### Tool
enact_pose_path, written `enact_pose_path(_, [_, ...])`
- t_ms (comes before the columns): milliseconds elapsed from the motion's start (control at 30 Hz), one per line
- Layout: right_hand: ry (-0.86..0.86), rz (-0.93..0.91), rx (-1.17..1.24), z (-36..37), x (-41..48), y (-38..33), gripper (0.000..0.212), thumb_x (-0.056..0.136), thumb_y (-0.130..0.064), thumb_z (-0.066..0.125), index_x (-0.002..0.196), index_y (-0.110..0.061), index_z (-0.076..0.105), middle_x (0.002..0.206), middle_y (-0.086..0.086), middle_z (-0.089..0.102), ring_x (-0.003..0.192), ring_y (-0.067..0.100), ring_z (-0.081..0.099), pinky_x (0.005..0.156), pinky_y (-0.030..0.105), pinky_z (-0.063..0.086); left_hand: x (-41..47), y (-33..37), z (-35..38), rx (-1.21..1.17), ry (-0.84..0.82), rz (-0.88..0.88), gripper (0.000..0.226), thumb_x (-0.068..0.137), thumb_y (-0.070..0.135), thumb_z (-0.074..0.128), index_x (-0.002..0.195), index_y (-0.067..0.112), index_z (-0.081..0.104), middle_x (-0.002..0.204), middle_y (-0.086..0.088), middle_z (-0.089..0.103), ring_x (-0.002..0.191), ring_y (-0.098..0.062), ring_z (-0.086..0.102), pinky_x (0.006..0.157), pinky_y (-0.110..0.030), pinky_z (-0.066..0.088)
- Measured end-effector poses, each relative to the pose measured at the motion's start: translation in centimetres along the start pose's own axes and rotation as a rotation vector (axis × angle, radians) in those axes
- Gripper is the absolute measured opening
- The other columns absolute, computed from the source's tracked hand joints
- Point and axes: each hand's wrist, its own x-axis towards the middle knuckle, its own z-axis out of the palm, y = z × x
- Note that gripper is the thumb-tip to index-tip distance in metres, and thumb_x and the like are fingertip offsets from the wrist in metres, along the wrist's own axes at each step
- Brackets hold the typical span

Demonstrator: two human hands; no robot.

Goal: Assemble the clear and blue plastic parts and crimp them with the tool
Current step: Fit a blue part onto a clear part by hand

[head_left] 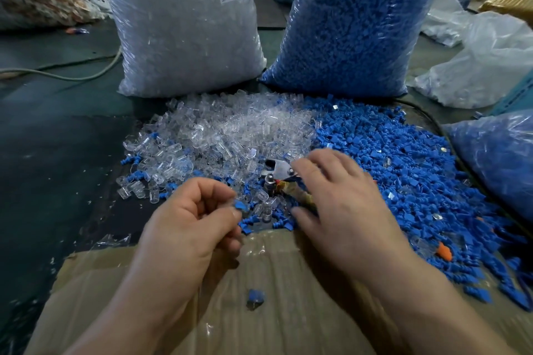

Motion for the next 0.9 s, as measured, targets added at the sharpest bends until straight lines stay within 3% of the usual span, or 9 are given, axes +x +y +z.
enact_pose_path(67, [-0.115,0.117,-0.108,0.1,0.4,1.5,0.065,0.093,-0.057,0.041,0.149,-0.034,0.018,0.159,-0.001,0.022,0.147,0.023,0.014,0.121,0.044,0.012,0.2,0.1,0.0,-0.008,-0.002,-0.014,0.036,0.087,-0.011,0.064,0.074,0.023,0.071,0.059,-0.007,0.062,0.047,-0.016,0.059,0.043,-0.024,0.051])
enact_pose_path(133, [-0.157,0.154,-0.125,0.2,0.6,2.0,0.068,0.092,-0.061,0.034,0.151,-0.033,0.015,0.160,0.000,0.021,0.146,0.024,0.019,0.121,0.045,0.010,0.3,0.0,0.2,-0.001,-0.012,-0.031,0.038,0.088,-0.011,0.063,0.074,0.024,0.071,0.059,-0.005,0.062,0.048,-0.015,0.059,0.044,-0.023,0.052])
enact_pose_path(333, [-0.186,0.146,-0.114,-0.6,1.0,2.4,0.075,0.076,-0.057,0.033,0.147,-0.035,0.025,0.151,-0.007,0.031,0.131,0.024,0.032,0.110,0.044,0.027,0.3,-0.2,0.2,0.015,-0.035,-0.056,0.037,0.088,-0.008,0.065,0.077,0.027,0.073,0.060,-0.003,0.064,0.050,-0.016,0.061,0.047,-0.022,0.052])
enact_pose_path(500, [-0.178,0.112,-0.134,0.2,1.7,2.0,0.069,0.082,-0.063,0.042,0.143,-0.035,0.027,0.140,-0.009,0.043,0.117,0.024,0.040,0.101,0.042,0.034,0.6,-0.2,0.0,0.061,-0.030,-0.059,0.037,0.088,-0.005,0.067,0.076,0.029,0.072,0.061,-0.006,0.065,0.049,-0.018,0.060,0.048,-0.022,0.051])
enact_pose_path(733, [-0.094,0.130,-0.113,0.3,1.6,2.4,0.056,0.082,-0.058,0.045,0.135,-0.039,0.040,0.117,-0.015,0.059,0.103,0.022,0.045,0.096,0.042,0.031,0.5,-0.2,0.2,0.082,-0.009,-0.046,0.035,0.088,-0.002,0.068,0.078,0.031,0.072,0.060,-0.006,0.066,0.047,-0.017,0.059,0.046,-0.021,0.051])
enact_pose_path(900, [0.072,0.147,-0.017,-0.5,1.3,2.3,0.052,0.084,-0.058,0.039,0.129,-0.034,0.047,0.109,-0.013,0.060,0.096,0.019,0.047,0.086,0.041,0.036,0.4,-0.2,-0.1,0.063,-0.001,-0.003,0.032,0.087,0.001,0.069,0.080,0.032,0.072,0.063,-0.008,0.068,0.048,-0.019,0.061,0.047,-0.020,0.051])
